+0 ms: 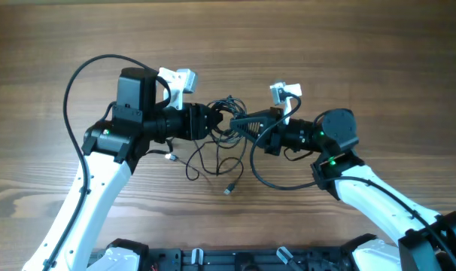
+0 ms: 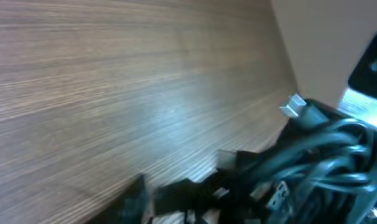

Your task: Untangle cables

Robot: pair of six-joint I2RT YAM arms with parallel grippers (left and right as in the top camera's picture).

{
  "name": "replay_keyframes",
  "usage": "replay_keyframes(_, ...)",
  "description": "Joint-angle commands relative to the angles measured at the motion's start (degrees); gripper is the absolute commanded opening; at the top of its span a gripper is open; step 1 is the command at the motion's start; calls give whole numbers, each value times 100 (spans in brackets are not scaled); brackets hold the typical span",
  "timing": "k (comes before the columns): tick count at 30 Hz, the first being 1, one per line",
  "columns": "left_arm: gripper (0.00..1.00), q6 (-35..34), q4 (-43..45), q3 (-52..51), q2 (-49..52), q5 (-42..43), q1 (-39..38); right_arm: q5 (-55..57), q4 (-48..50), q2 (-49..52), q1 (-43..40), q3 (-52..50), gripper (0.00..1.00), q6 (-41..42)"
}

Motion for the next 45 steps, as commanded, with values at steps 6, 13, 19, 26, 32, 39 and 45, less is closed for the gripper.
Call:
replay_keyframes(6,4,-179,-7,2,-177,-612,240,-138,-833,-48,140,24,100,-599)
replay_keyframes(13,4,-2616,-363,2,-723,-2218,468,365,-1790,-48,413,24,100,-1134)
replay_keyframes(19,4,-4588,-931,2,-691,-2789,273,3526,-1786,-48,1805,24,100,-1827)
replay_keyframes(26,4,-5248,-997,2,-691,-2927,-153,6544,-2356,-48,2992,24,94,-2179)
replay_keyframes(32,4,-5624,-992,2,-691,-2966,-496,6714,-2332,-48,3025,26,82,-2166)
replay_keyframes(39,4,-4953,-994,2,-693,-3228,-737,7213,-2476,-55,3021,28,4,-2135)
replay_keyframes(45,4,-3195,-992,7,-874,-3541,-221,7283,-3084,-514,2752,28,4,-2144)
